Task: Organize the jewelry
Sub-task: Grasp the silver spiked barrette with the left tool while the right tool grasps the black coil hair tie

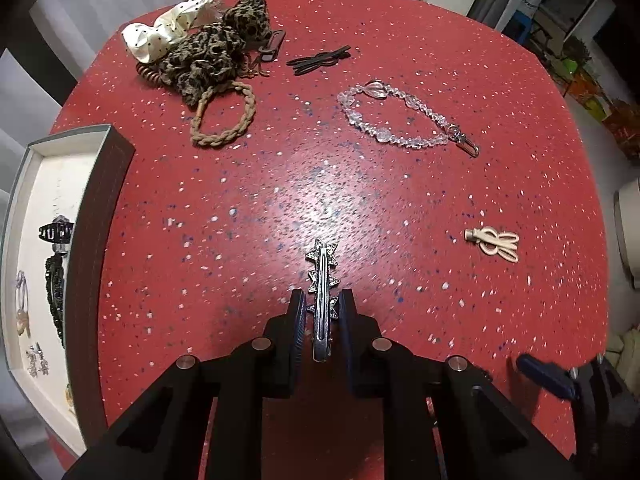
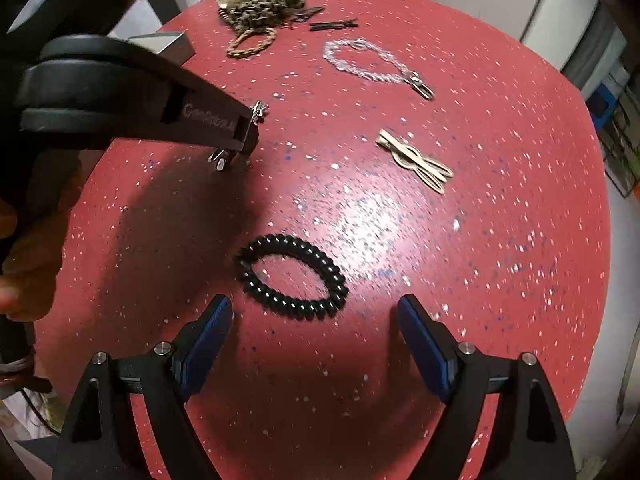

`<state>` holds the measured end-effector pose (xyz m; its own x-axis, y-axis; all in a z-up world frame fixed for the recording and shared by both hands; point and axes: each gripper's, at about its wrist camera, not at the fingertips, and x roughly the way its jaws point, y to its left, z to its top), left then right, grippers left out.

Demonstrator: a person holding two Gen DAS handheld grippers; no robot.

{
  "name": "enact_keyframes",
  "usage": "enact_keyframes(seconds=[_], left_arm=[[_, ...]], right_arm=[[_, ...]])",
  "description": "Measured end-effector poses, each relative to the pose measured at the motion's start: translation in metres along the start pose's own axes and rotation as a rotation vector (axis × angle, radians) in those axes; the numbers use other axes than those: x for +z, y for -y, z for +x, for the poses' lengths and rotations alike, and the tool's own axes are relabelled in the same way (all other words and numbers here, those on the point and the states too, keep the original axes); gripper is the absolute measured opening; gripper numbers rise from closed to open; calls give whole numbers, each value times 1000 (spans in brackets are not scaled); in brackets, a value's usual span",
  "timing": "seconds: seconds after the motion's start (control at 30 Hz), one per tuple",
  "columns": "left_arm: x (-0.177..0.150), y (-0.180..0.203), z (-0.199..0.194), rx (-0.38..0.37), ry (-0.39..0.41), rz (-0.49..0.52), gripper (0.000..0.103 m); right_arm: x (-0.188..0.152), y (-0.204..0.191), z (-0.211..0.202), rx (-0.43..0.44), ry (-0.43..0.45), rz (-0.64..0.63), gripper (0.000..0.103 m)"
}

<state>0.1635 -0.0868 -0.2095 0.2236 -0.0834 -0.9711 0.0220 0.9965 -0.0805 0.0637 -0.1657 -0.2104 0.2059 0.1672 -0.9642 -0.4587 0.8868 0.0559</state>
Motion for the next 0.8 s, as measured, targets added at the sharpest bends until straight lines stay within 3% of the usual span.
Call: enact_keyframes(seconds=[0.37,0.57,0.67,0.73,0.8], left_arm=[[-21,-34,-13,-19,5,6,18],[-36,-52,-23,-24,4,12,18],[-48,-69,-32,-26,2,14,18],[-50,-70,-33,-26,1,16,18],[-53,-72,-34,-27,-2,16,18]], right_arm=[[7,-31,14,-55,-19,-131,86],[13,-38,17,-43,-28,-137,86],[14,-38,13,-40,-24,-132,76],[14,-40,10,-43,-21,-127,61],[15,-40,10,-43,-30,-111,58]])
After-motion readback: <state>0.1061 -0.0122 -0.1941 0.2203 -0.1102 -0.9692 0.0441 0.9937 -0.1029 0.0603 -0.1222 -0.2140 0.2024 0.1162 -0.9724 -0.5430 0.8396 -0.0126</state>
